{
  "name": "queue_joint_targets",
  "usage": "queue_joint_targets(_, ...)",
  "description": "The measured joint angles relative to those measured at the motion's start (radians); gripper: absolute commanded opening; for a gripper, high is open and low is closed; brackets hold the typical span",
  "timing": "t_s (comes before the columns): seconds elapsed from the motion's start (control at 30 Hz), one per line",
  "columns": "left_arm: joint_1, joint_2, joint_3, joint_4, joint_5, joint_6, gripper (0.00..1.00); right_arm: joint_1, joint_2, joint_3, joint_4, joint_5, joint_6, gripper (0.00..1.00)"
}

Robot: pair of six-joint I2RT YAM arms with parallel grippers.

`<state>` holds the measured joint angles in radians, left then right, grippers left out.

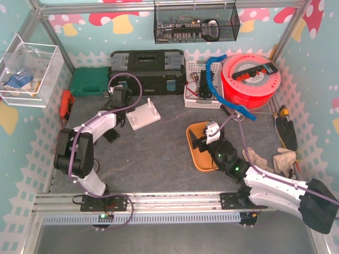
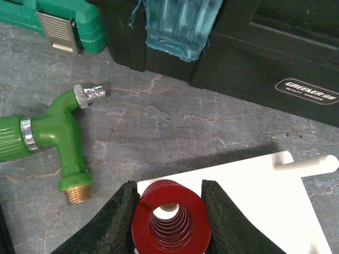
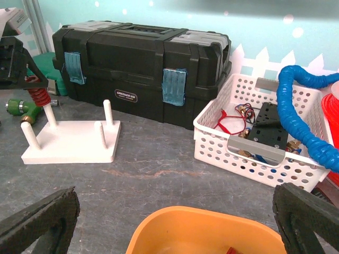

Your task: Install the large spring

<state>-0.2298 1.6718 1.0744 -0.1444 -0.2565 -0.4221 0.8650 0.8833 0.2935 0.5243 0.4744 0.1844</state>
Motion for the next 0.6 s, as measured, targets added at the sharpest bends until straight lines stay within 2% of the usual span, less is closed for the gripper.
queue_joint_targets(0.4, 0.003, 0.063, 0.032, 0.004, 0.010, 0.014, 0.18, 0.000, 0.014, 0.000, 0.000, 0.003, -0.014, 0.99)
queue_joint_targets(0.6, 0.008, 0.085, 0.032, 0.007, 0.014, 0.014, 0.32, 0.000, 0.031, 0.000, 0.000, 0.005, -0.016, 0.99)
